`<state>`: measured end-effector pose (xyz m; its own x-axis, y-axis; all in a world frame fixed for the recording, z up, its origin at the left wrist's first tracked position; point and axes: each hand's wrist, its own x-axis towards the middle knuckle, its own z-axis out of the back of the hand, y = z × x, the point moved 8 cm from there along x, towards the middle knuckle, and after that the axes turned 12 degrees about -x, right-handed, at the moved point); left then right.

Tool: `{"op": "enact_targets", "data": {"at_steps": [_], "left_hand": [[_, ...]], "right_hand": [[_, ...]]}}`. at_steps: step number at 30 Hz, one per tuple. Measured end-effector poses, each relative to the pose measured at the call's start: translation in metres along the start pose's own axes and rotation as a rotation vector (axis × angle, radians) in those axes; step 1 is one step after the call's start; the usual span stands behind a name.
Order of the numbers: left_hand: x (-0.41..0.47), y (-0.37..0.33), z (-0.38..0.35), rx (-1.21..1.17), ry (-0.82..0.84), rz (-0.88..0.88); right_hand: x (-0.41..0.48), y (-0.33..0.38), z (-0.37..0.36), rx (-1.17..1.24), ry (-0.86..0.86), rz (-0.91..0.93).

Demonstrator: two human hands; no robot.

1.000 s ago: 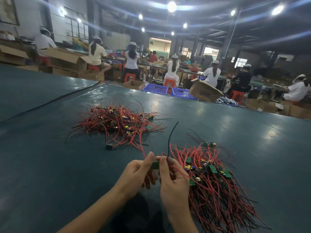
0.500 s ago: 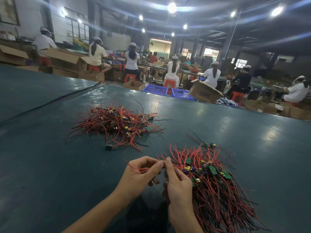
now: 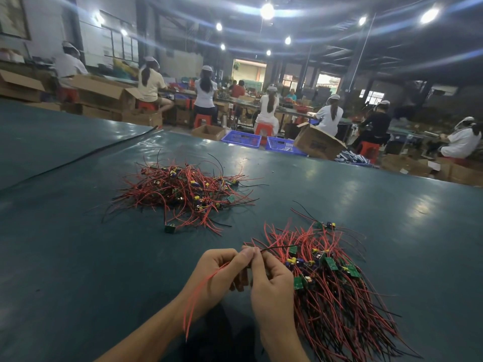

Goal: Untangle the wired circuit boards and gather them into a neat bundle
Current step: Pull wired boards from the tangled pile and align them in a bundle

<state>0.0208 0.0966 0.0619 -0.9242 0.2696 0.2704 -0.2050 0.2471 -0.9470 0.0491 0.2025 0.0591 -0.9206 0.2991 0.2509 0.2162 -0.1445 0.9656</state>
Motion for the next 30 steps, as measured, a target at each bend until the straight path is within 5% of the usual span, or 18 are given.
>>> {"op": "enact_targets", "data": {"at_steps": [6,17,26,30], "left_hand": [[-0.002,-0.004,-0.001,0.035,-0.015,-0.033],[-0.003,-0.015,0.0,0.007,0.064,-0.078],[0.002,-0.006,0.011,0.055,-0.032,-0.067],[0.001,-0.003,0.01,0.103,-0.017,-0.057]], "right_hand": [[0.007,-0.025,0.013,0.166,-0.102,-0.323],[0.018,-0.026,0.071,0.333,-0.438,-0.303],[-0.002,-0.021,-0.005,0.113,0.042,-0.309],[0.0,-0.019,-0.007,0.122,0.044,-0.282]]}}
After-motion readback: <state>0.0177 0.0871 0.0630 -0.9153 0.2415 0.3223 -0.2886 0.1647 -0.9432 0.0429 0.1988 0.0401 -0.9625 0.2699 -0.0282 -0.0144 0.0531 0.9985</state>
